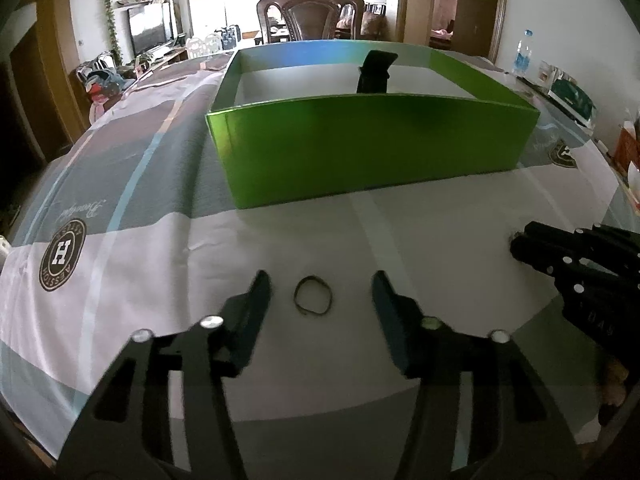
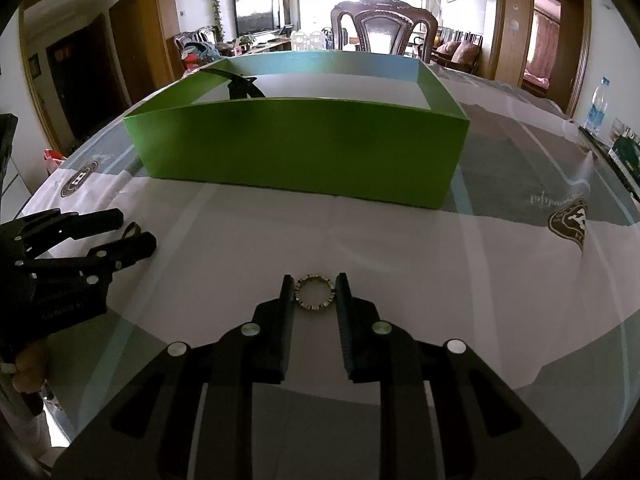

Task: Organize jewelry
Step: 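Close the right gripper on the silver beaded ring while the left gripper grasps the dark ring, then carry both rings over the green box and open both grippers to release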

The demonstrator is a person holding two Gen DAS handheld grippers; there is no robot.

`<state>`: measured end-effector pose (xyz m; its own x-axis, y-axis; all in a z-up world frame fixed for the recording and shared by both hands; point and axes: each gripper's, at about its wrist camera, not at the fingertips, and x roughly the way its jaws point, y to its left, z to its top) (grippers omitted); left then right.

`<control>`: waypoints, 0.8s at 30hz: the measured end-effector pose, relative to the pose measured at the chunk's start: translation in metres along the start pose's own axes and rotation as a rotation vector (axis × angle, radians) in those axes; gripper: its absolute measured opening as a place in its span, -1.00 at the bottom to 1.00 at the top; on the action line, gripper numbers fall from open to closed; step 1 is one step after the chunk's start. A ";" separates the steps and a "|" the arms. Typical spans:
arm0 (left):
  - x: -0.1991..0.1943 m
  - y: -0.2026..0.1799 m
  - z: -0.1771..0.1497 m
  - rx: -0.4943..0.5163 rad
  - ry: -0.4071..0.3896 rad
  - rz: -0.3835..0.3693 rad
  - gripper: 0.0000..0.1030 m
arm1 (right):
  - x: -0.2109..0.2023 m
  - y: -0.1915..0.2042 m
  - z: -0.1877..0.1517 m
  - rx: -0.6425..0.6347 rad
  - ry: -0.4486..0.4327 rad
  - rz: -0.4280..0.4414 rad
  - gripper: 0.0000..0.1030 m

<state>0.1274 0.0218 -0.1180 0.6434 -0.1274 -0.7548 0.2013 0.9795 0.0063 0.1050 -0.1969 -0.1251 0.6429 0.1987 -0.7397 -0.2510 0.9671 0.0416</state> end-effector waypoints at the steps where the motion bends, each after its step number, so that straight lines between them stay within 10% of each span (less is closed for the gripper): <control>1: 0.001 0.000 0.000 0.002 -0.003 -0.001 -0.30 | 0.000 0.001 0.000 -0.002 -0.001 -0.003 -0.59; 4: 0.000 -0.002 0.000 0.009 -0.012 -0.003 -0.62 | -0.001 0.003 -0.001 -0.012 -0.005 -0.015 -0.60; 15: -0.005 0.003 0.002 -0.035 0.003 0.018 -0.63 | -0.005 0.002 0.003 0.018 0.003 -0.041 -0.60; 24: -0.069 0.012 0.056 -0.042 -0.136 -0.001 -0.63 | -0.084 -0.004 0.066 -0.001 -0.200 -0.064 -0.60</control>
<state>0.1266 0.0332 -0.0286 0.7382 -0.1452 -0.6588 0.1723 0.9848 -0.0240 0.0998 -0.2070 -0.0189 0.7883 0.1644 -0.5930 -0.2058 0.9786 -0.0023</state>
